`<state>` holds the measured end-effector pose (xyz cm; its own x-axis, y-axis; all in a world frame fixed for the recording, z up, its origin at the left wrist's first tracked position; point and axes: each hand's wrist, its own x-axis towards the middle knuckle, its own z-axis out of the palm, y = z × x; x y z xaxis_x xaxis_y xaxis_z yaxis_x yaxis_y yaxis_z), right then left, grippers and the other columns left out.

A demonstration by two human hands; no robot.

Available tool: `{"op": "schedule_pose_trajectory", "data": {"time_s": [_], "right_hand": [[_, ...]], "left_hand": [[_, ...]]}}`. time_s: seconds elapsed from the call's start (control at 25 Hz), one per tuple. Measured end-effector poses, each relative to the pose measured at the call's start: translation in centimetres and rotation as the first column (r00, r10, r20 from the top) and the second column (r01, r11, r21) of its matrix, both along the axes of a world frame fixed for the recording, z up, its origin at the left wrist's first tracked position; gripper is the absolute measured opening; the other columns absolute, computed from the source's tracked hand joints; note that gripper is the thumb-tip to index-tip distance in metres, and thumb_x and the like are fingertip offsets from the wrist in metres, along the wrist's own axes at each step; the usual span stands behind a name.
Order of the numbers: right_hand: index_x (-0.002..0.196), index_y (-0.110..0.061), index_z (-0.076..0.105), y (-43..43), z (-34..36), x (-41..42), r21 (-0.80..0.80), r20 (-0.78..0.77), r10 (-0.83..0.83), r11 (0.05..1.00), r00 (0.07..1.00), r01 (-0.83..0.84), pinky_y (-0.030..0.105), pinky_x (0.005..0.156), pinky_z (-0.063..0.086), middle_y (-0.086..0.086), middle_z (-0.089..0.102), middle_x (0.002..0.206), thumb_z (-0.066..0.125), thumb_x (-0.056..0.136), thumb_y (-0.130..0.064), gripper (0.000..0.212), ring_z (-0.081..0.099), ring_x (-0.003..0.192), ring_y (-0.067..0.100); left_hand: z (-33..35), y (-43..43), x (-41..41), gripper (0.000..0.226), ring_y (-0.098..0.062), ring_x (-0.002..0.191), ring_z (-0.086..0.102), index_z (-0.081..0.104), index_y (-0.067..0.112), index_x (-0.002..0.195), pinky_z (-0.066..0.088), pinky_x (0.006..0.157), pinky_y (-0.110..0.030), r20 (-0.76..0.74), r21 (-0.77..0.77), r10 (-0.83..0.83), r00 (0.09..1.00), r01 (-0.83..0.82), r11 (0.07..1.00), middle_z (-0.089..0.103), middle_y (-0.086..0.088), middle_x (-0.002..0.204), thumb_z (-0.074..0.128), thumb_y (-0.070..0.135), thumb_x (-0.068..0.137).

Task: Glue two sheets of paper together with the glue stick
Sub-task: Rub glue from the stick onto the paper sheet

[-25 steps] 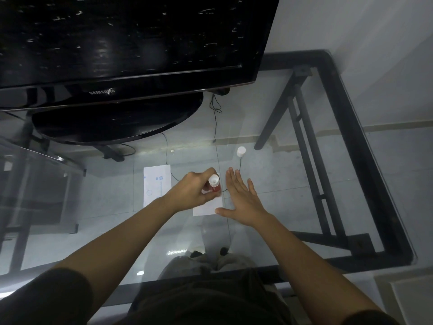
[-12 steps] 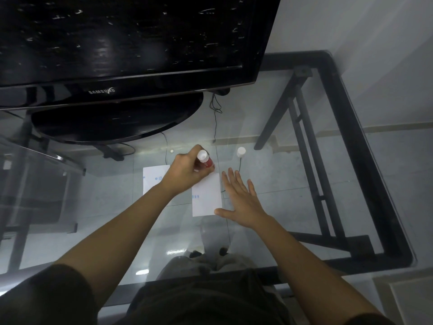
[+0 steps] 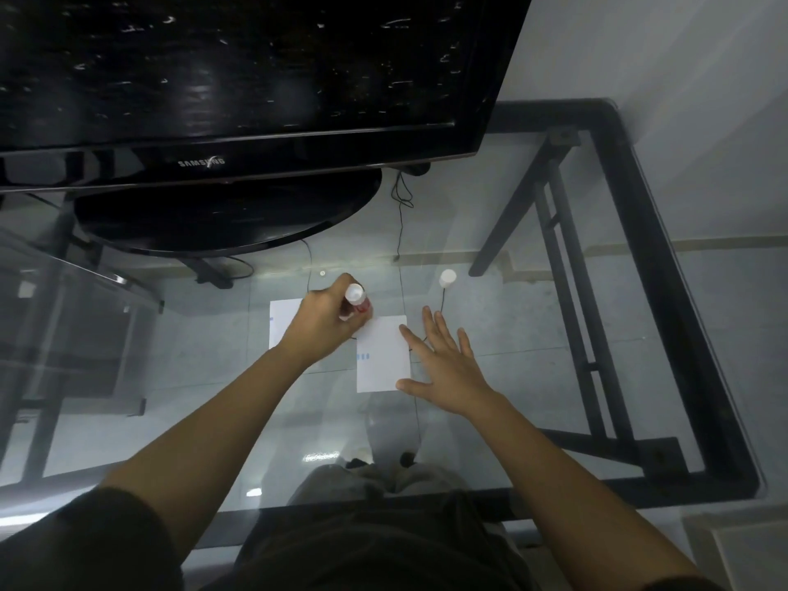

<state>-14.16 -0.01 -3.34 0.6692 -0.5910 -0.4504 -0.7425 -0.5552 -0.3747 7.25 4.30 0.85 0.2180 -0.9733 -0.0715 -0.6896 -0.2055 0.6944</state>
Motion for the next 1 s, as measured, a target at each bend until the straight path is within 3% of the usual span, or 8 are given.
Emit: {"op": "schedule_pose_trajectory", "data": {"time_s": [0.2,0.28,0.4,0.48,0.56,0.64,0.76,1.0], "right_hand": [[0.146,-0.03,0.001,0.0,1.1,0.5,0.01,-0.029,-0.013,1.0,0.999,0.014,0.048,0.113,-0.007,0.005,-0.022,0.155,0.057,0.082,-0.052,0.088,-0.02,0.141,0.022],[0.146,-0.029,0.002,0.0,1.4,0.8,0.023,-0.021,-0.026,0.999,0.999,0.027,0.048,0.113,-0.007,0.006,-0.021,0.155,0.059,0.08,-0.05,0.089,-0.02,0.142,0.022],[0.146,-0.026,-0.003,0.3,1.6,0.8,0.046,0.006,-0.062,0.997,0.998,0.061,0.048,0.112,-0.009,0.006,-0.021,0.155,0.061,0.08,-0.048,0.095,-0.02,0.141,0.022],[0.146,-0.023,-0.008,0.4,1.6,0.6,0.046,0.022,-0.075,0.996,0.997,0.074,0.047,0.112,-0.01,0.004,-0.02,0.155,0.06,0.08,-0.049,0.098,-0.02,0.141,0.02],[0.146,-0.022,-0.01,0.2,1.6,0.4,0.062,0.044,-0.078,0.995,0.996,0.075,0.044,0.112,-0.011,0.002,-0.02,0.156,0.057,0.081,-0.054,0.098,-0.019,0.142,0.018],[0.147,-0.022,-0.007,0.0,1.5,0.0,0.094,0.103,-0.111,0.99,0.988,0.102,0.042,0.113,-0.009,-0.001,-0.014,0.157,0.051,0.082,-0.06,0.095,-0.015,0.142,0.015],[0.147,-0.022,0.0,-0.4,1.0,-0.8,0.003,0.162,-0.199,0.979,0.967,0.201,0.039,0.113,-0.003,-0.001,-0.008,0.158,0.04,0.088,-0.059,0.081,-0.008,0.144,0.015],[0.144,-0.017,-0.017,-1.0,-0.4,-1.7,-0.173,-0.041,-0.281,0.947,0.959,0.27,0.044,0.111,-0.011,0.005,-0.02,0.155,0.018,0.09,-0.061,0.078,-0.02,0.141,0.023]], "left_hand": [[-0.4,1.9,0.3,0.029,-0.012,0.071,0.063,0.05,0.023,0.092,0.052,0.063,-0.021,-0.01,0.023,-0.008,1.0,0.008,1.0,0.068,0.0,0.082,0.073,0.032,0.076],[-0.6,2.2,0.7,0.028,-0.004,0.071,0.063,0.051,0.023,0.088,0.048,0.061,-0.01,-0.197,0.001,0.232,0.953,-0.236,0.972,0.067,0.006,0.078,0.074,0.033,0.075],[-0.7,2.4,0.8,0.024,-0.013,0.087,0.068,0.054,0.016,0.095,0.056,0.076,-0.021,-0.792,0.147,0.4,0.462,-0.492,0.858,0.069,-0.003,0.092,0.07,0.024,0.08],[-1.0,2.6,0.2,0.017,-0.019,0.089,0.069,0.053,0.011,0.096,0.056,0.074,-0.023,-0.916,0.274,0.382,0.12,-0.506,0.818,0.07,-0.006,0.093,0.065,0.012,0.084],[-1.1,2.6,-0.6,0.007,-0.021,0.086,0.07,0.055,0.008,0.087,0.056,0.07,-0.023,-0.916,0.371,0.399,-0.052,-0.491,0.788,0.071,-0.009,0.088,0.06,0.004,0.085],[-1.2,2.3,-1.2,0.015,-0.023,0.087,0.07,0.051,0.009,0.073,0.056,0.069,-0.024,-0.89,0.438,0.444,-0.102,-0.456,0.775,0.068,-0.013,0.091,0.059,0.002,0.084],[-0.5,0.1,-1.9,0.024,-0.019,0.089,0.065,0.044,0.014,0.069,0.052,0.074,-0.029,-0.878,0.423,0.474,0.067,-0.356,0.833,0.066,-0.012,0.096,0.06,0.003,0.083],[1.1,-7.1,-2.8,0.037,-0.011,0.082,0.064,0.058,0.021,0.099,0.044,0.072,-0.007,-0.444,0.057,0.166,0.881,-0.158,0.986,0.068,0.004,0.094,0.079,0.016,0.07]]}}
